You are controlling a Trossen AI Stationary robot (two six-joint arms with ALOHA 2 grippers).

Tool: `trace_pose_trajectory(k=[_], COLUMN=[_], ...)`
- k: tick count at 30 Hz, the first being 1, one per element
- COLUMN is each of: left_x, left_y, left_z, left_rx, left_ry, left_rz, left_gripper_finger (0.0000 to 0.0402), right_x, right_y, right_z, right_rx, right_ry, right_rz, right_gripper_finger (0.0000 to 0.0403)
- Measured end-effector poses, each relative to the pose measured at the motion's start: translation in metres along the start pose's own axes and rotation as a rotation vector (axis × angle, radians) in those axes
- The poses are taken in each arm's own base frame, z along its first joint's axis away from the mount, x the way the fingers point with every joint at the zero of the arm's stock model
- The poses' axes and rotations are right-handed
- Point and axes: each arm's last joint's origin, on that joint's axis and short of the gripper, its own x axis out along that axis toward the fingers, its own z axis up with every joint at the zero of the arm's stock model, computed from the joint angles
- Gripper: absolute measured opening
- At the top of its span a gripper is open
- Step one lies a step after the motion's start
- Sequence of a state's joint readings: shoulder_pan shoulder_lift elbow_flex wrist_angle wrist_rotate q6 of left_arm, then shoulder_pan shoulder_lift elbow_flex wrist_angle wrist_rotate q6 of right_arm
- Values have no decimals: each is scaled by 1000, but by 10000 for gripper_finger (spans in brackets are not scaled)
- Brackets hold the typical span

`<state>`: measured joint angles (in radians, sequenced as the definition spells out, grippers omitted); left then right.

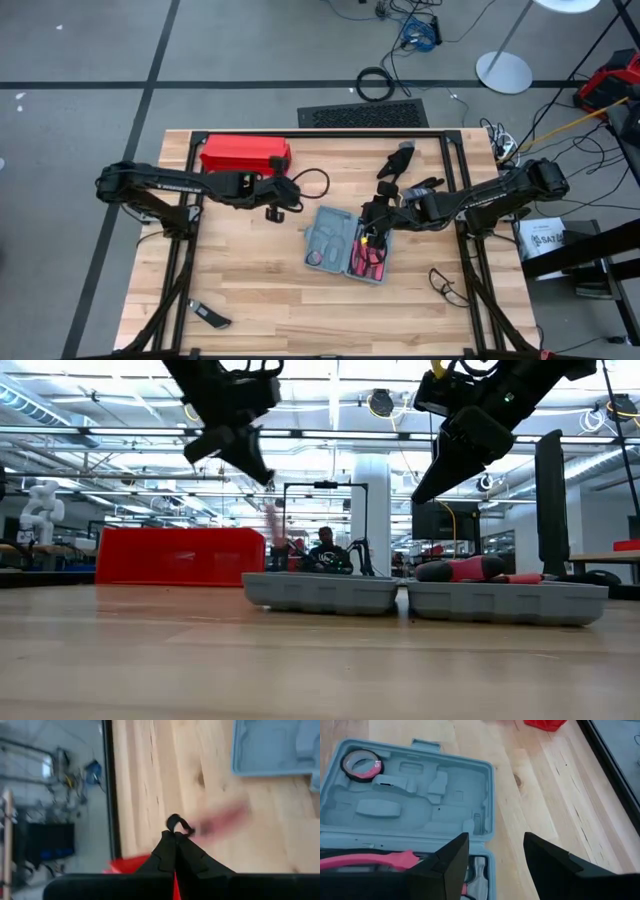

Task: Prefit tool cases
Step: Remove the orange measuring tape from the gray pre-fit tool case

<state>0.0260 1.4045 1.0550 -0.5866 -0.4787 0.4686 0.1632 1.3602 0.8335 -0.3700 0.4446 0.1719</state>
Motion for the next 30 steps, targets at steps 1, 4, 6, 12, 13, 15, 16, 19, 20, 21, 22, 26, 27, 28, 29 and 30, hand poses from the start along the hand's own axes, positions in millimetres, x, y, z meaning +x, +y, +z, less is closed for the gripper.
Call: trace_pose_trajectory(k=[1,4,6,12,13,15,16,19,20,21,22,26,27,28,29,30], left_x=[0,-1,0,8,10,14,16,23,26,29,31,36,36,36,36,36], left_y=[-2,-6,-8,-14,-15,-18,-19,-23,-25,-27,-28,-31,-31,-31,-31,-31], left_z=[-2,-3,-2,-1,-1,0,0,-1,-1,-2,-2,-1,-1,-1,-1,-1], left_rx=[-15,-65,-84,-92,-99,-109,-112,-117,-119,-121,-123,-150,-160,-167,-172,-175], left_ry=[16,28,27,49,55,70,79,114,129,140,147,160,160,160,160,161], left_rz=[-13,-60,-78,-96,-99,-106,-109,-121,-125,-129,-132,-140,-143,-143,-143,-143], left_gripper_finger=[0,5,10,11,10,5,4,3,3,4,6,28,38,48,59,71], right_x=[0,2,3,4,4,4,4,4,4,4,4,4,4,4,4,4], right_y=[0,0,0,0,0,0,0,0,0,0,0,0,0,0,0,0], right_z=[-1,-5,-7,-10,-10,-10,-10,-10,-10,-10,-10,-10,-10,-10,-10,-10], right_rx=[-2,-6,-7,13,14,14,14,13,13,12,11,11,11,11,11,11], right_ry=[4,11,16,24,24,25,25,25,24,24,25,25,25,25,25,25], right_rz=[0,-2,-3,-5,-5,-4,-5,-4,-4,-5,-4,-4,-4,-4,-4,-4], right_gripper_finger=[185,185,185,185,185,185,185,185,185,185,185,185,185,185,185,185])
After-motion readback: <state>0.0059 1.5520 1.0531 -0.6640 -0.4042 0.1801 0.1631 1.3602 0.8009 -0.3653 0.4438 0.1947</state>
